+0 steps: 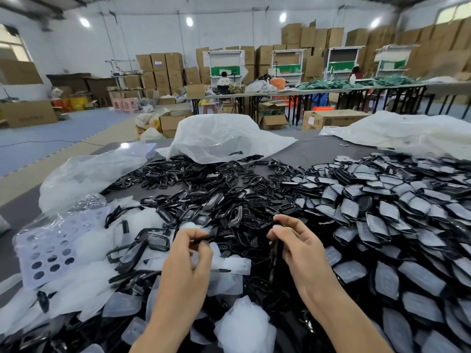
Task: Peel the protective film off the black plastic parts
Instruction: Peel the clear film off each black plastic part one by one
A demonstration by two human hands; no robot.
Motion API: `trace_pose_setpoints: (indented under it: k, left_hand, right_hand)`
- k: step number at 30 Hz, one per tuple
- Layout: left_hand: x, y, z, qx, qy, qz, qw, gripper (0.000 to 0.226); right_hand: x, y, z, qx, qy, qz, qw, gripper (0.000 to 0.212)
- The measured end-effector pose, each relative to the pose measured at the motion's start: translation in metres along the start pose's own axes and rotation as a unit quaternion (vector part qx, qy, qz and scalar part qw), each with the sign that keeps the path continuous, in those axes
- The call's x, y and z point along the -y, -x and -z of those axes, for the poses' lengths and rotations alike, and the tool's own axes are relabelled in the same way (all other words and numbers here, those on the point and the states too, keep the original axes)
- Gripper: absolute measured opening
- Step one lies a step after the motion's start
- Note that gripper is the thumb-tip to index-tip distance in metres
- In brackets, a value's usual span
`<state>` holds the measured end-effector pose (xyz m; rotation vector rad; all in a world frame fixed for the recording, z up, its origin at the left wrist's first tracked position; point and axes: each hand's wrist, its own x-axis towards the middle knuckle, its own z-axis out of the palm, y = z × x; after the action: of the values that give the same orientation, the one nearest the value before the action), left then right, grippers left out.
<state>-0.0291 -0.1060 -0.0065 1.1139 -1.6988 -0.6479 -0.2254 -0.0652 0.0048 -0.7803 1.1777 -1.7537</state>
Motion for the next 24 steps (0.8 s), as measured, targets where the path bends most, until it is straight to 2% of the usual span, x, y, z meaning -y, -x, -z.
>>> trace_pose_setpoints:
  k: [5,9,11,15,17,20,24]
  left_hand:
    - [-0.013,0.002,0.000,-0.031,-0.001,-0.018,0.999,0.021]
    - [-0.017,0.004,-0.001,-0.003,0.062,0.017,0.998,0.036]
    - [-0.017,0.003,-0.001,0.008,0.084,0.042,0.996,0.040]
    - [-0.015,0.000,0.000,0.015,0.138,0.084,0.987,0.038]
    - [-0.016,-0.001,-0.004,0.029,0.152,0.085,0.984,0.034]
    - [-0.022,0.006,-0.015,0.062,0.139,0.062,0.986,0.024]
    - [-0.022,0.017,-0.022,0.081,0.014,-0.044,0.996,0.028]
  right_hand:
    - [0.000,-0.001,0.004,0.013,-0.107,-0.025,0.994,0.017]
    - [0.000,0.001,0.003,0.050,-0.191,-0.061,0.978,0.039]
    - [0.000,0.002,0.002,0.070,-0.202,-0.076,0.974,0.043]
    - [-0.001,0.005,-0.003,0.081,-0.193,-0.090,0.974,0.024]
    - [-0.002,0.007,-0.007,0.083,-0.171,-0.094,0.977,0.023]
    - [-0.008,0.012,-0.017,0.091,-0.165,-0.105,0.976,0.025]
    - [-0.012,0.018,-0.024,0.084,-0.189,-0.118,0.971,0.026]
